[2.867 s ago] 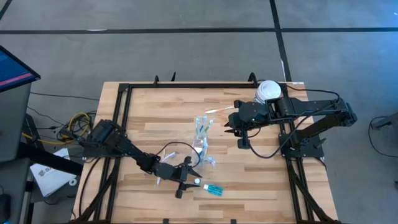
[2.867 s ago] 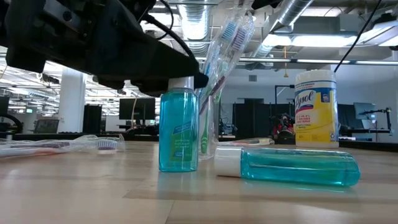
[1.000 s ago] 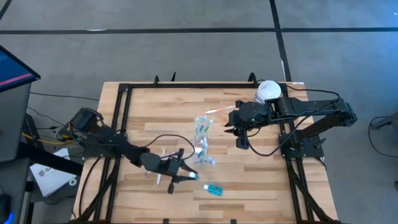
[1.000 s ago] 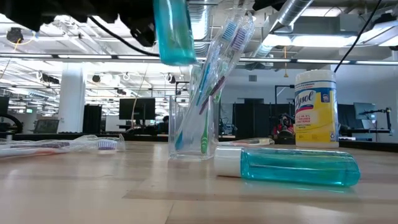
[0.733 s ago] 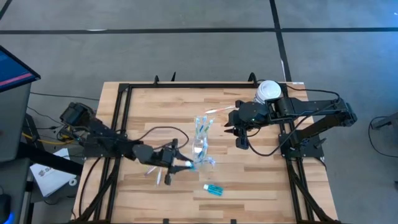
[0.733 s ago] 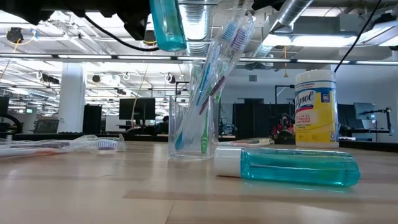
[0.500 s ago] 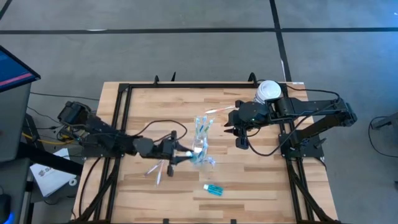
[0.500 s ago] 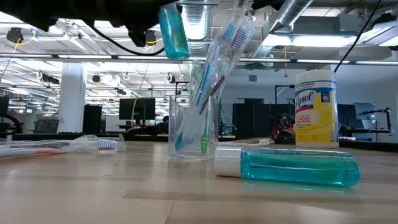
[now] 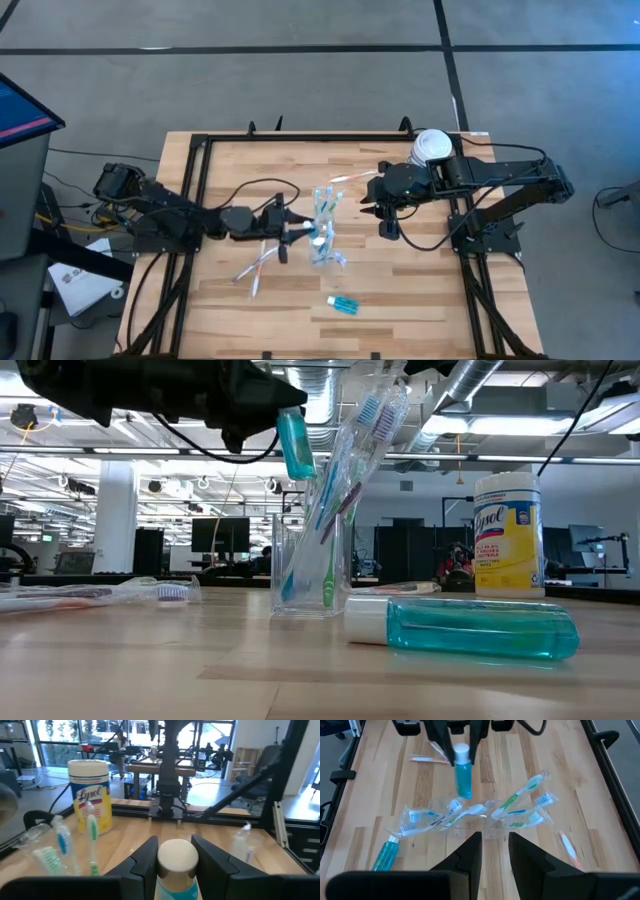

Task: Pick & Place toothbrushing station
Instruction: Put the left blue mouthwash into the transparent organizer

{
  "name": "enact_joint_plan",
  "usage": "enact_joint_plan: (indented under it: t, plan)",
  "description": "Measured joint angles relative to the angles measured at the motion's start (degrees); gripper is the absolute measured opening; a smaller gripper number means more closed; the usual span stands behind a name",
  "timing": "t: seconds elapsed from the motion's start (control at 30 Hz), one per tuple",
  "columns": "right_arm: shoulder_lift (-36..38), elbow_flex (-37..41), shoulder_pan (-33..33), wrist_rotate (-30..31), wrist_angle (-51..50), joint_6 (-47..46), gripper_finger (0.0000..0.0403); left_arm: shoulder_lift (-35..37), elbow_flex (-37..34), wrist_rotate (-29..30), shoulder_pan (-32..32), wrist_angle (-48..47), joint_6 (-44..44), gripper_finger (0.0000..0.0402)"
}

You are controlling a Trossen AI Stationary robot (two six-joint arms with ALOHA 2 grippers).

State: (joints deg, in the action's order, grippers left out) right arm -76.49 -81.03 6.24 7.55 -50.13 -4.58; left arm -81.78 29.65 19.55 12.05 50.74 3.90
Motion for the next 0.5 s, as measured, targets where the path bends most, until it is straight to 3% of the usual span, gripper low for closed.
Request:
enact_joint_plan:
  t: [0.5]
  plan:
    - [-1.02,-0.07,0.0,-0.02,4.99,0.0,0.0087,0.0,0.0,0.22,-1.53,-2.84,5.09,0.01]
